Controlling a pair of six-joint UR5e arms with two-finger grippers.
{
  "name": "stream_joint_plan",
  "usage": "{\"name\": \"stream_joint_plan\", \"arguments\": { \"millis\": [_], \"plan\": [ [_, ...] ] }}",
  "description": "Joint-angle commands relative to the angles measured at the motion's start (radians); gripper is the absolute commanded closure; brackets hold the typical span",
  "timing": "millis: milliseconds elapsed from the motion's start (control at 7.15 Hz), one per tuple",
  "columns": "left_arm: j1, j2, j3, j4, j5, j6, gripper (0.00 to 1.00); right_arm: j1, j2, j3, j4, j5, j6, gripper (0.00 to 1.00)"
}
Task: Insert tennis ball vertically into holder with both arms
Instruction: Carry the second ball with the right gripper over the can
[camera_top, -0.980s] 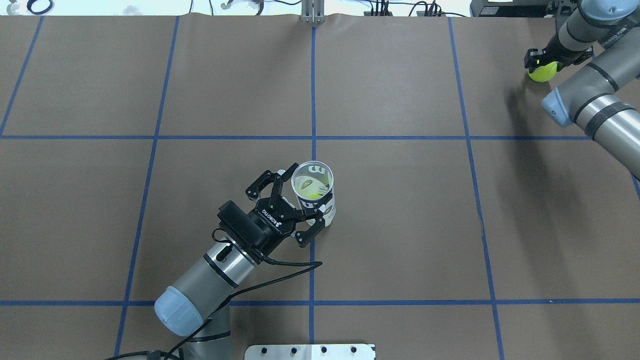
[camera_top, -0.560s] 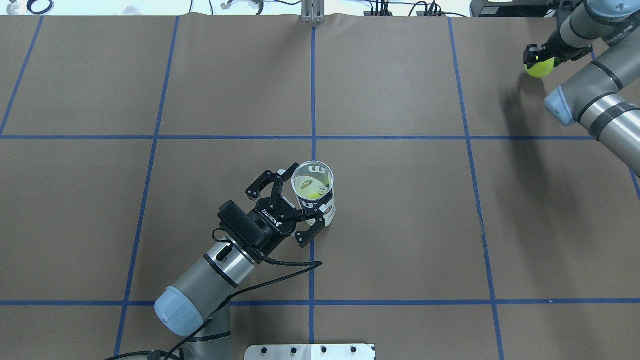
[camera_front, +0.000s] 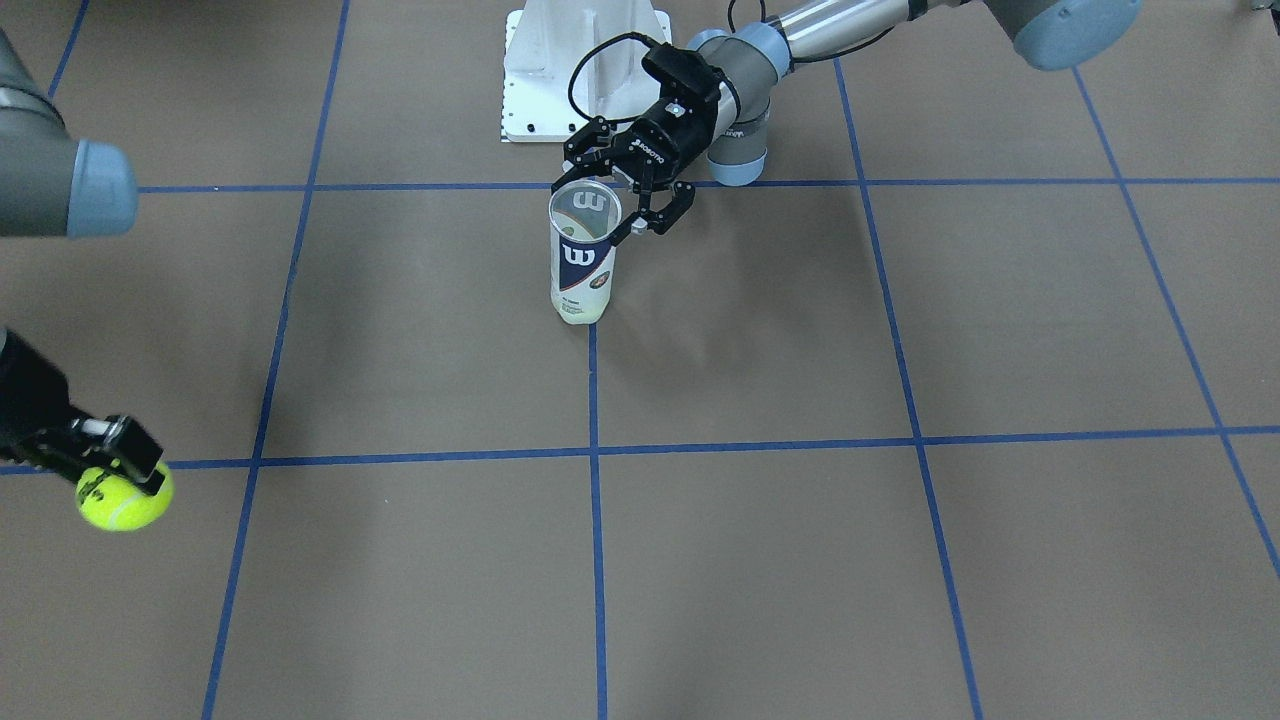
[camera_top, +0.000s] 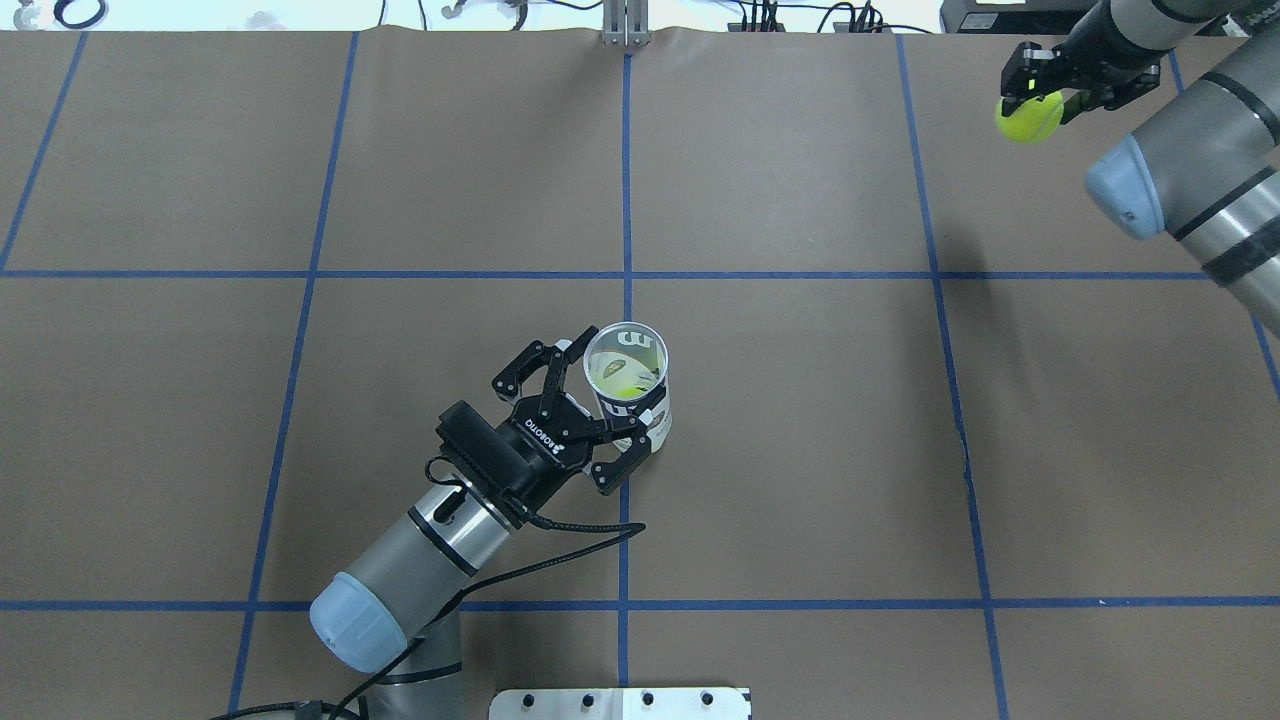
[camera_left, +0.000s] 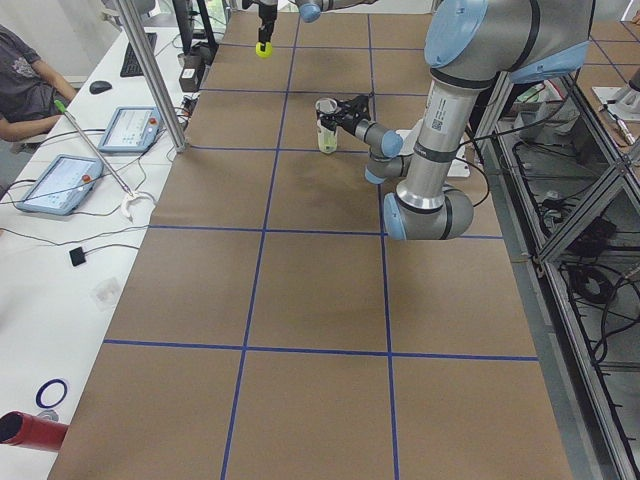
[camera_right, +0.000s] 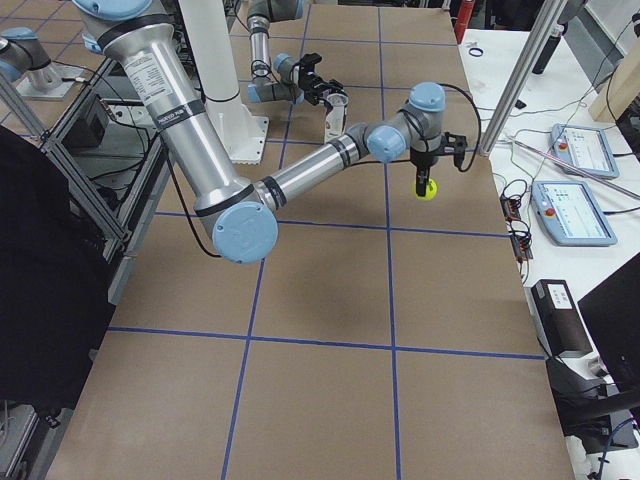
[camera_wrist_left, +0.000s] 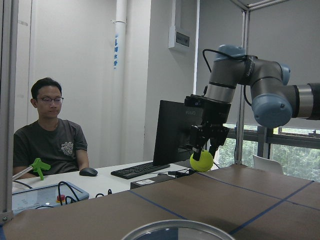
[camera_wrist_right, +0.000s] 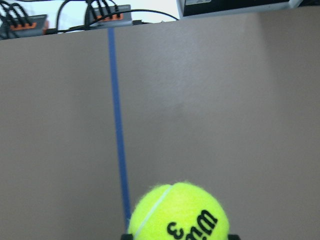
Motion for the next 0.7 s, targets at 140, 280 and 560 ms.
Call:
{"name": "stream_joint_plan", "arguments": {
  "millis": [140, 280, 560],
  "plan": [
    [0.019, -0.014, 0.002, 0.004, 0.002, 0.0, 0.11, -0.212, 0.049, 0.332, -0.124, 0.032, 0.405, 1.0],
    [0.022, -0.014, 0.002, 0.004, 0.002, 0.0, 0.11, -0.259, 0.089, 0.343, -0.124, 0.019, 0.487, 1.0],
    [0.022, -0.016, 0.0, 0.004, 0.002, 0.0, 0.11, -0.348, 0.146, 0.343, -0.123, -0.02, 0.558, 1.0]
  ]
}}
